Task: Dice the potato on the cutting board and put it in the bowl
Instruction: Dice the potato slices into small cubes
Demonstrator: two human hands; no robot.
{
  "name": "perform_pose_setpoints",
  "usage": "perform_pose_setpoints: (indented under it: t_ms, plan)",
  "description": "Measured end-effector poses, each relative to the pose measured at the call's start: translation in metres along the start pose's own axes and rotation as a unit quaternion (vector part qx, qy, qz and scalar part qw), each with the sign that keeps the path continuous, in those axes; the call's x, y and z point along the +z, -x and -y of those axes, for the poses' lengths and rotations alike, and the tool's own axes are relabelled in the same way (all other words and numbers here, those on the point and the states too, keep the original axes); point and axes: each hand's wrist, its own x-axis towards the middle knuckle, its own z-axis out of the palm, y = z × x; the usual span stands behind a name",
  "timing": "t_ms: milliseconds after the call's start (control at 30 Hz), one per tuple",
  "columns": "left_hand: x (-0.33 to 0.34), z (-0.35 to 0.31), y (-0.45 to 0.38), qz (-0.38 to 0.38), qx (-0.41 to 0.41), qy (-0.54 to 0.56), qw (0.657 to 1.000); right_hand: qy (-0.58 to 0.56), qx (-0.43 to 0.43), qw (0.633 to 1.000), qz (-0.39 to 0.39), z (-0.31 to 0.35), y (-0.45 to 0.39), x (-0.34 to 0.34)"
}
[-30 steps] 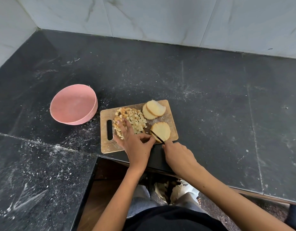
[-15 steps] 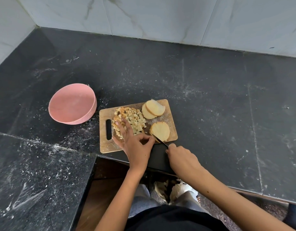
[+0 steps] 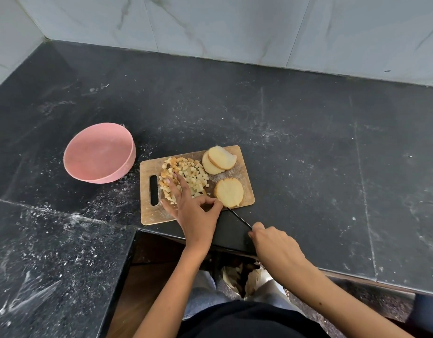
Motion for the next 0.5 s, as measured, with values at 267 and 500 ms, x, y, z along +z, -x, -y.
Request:
perform_pose_setpoints:
  t_ms: [267,500]
  plan:
    - [-0.010,0.007,0.000,0.015,0.067,-0.061,0.996,-0.046,-0.002,0.999,-0.009,-0.022,0.010,-0.007]
    - [-0.029,0.000,-0.051,0.178,0.331,-0.213,0.902,-0.132,0.061,0.987,-0.070,-0.054,-0.005,-0.003]
